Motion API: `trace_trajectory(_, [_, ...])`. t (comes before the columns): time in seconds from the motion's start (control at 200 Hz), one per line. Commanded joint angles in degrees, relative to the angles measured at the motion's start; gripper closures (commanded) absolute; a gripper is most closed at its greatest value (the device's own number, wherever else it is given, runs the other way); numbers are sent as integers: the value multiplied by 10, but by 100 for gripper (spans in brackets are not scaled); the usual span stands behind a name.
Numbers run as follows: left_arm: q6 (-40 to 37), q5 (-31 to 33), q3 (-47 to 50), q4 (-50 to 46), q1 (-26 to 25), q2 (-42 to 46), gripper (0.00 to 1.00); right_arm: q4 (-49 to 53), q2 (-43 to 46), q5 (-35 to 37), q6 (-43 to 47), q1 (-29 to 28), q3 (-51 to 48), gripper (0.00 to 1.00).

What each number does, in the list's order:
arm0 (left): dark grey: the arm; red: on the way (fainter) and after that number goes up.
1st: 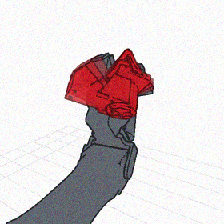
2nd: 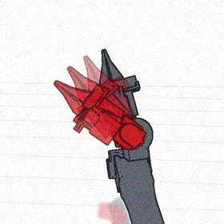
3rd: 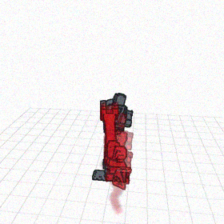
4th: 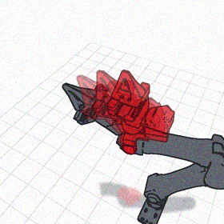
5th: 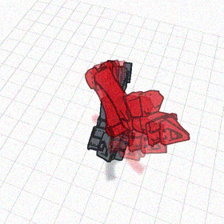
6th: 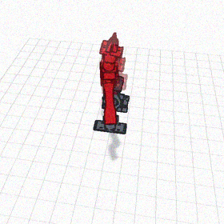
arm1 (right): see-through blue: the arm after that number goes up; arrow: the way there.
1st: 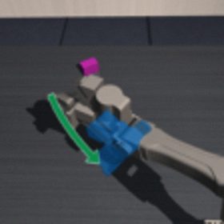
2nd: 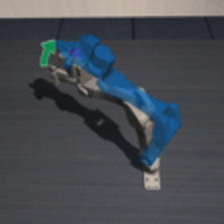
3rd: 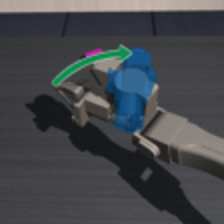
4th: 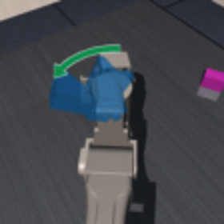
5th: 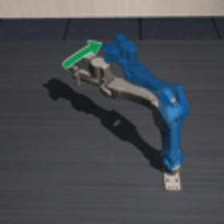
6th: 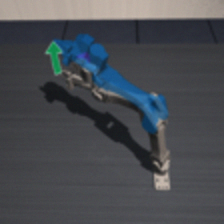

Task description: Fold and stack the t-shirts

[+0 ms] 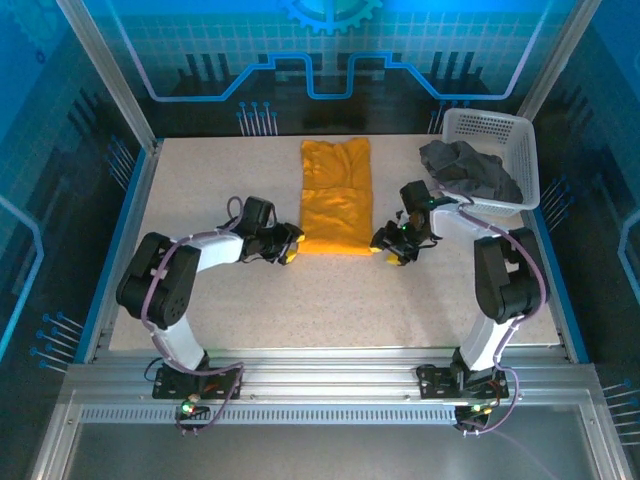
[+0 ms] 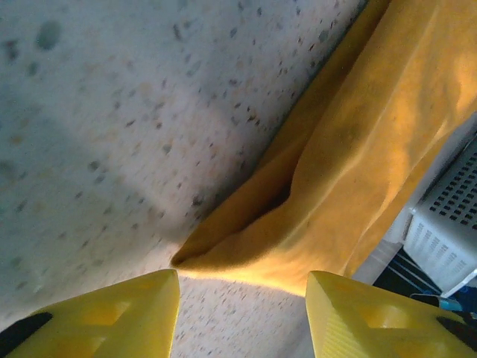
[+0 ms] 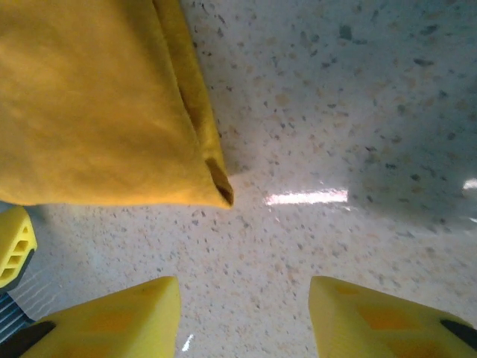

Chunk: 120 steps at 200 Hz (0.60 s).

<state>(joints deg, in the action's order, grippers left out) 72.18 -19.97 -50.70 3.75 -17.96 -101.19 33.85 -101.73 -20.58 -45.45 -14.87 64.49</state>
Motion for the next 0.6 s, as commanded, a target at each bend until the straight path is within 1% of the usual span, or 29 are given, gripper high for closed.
trace_trajectory(0.0, [15,-14,-22,49,-1,-29,54,-61,-30,-23,-37,-14,13,51])
trace_trajectory(0.075, [16,-25,-32,53,-5,-48,58,-64,-57,-24,-44,-20,32,52])
trace_trajectory(0.155, [8,-23,-42,33,-12,-55,61,-52,-85,-15,-46,-24,62,54])
trace_trajectory(0.245, [-5,-13,-49,2,-16,-53,66,-34,-115,-15,-52,-26,91,59])
trace_trajectory(0.355, [-17,-2,-51,-21,-16,-43,74,-25,-130,-5,-55,-29,110,74])
trace_trajectory(0.41, [-25,5,-54,-39,-16,-36,75,-15,-133,3,-53,-30,117,85])
trace_trajectory(0.48, [-35,14,-57,-71,-16,-26,74,-7,-125,17,-48,-32,119,94])
trace_trajectory(0.595, [-47,29,-55,-119,-16,0,58,12,-112,28,-36,-34,120,97])
